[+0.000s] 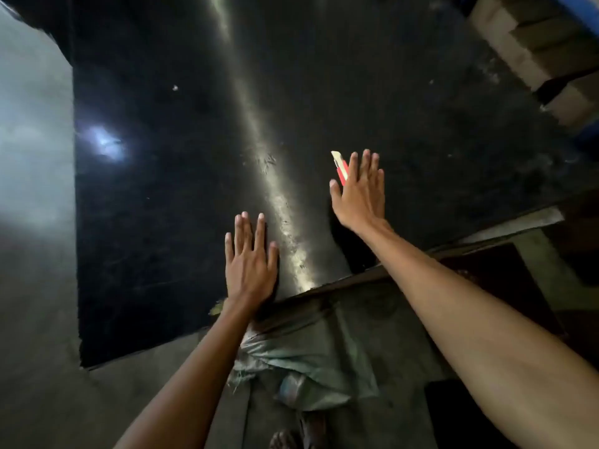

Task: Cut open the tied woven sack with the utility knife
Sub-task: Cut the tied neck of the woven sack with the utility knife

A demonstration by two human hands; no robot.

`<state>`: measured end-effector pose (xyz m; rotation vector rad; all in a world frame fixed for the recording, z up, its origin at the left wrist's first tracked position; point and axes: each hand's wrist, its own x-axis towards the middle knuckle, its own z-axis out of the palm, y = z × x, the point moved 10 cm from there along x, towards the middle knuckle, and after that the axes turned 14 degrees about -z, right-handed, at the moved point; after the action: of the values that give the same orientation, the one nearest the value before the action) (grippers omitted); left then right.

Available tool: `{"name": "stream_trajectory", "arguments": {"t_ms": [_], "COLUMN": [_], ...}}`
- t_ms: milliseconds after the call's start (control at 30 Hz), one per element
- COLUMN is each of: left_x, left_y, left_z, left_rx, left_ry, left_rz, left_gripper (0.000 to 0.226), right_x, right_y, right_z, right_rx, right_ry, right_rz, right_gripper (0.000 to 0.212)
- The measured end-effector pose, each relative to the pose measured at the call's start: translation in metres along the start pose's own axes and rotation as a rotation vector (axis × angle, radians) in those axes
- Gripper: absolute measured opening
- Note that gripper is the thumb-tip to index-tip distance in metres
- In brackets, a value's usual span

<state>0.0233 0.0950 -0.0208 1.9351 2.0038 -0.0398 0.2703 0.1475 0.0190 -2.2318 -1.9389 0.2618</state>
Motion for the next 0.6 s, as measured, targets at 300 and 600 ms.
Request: {"name": "stream_trajectory", "arguments": {"t_ms": [300, 600], "left_x": [0.02, 0.02], "left_y": [-0.01, -0.009], "left_z": [0.023, 0.026], "left_rx": [0.065, 0.096], "left_ry": [0.179, 0.147], "left_rz": [0.003, -0.003], "left_gripper": [0.067, 0.069], "right_x": [0.016, 0.018], "right_y": [0.026, 0.026], "right_z": [0.046, 0.045], "right_rx": [-0.034, -0.028], "right_ry": [0.156, 0.212], "right_rz": [0.112, 0.088], "right_gripper": [0.064, 0.056]}}
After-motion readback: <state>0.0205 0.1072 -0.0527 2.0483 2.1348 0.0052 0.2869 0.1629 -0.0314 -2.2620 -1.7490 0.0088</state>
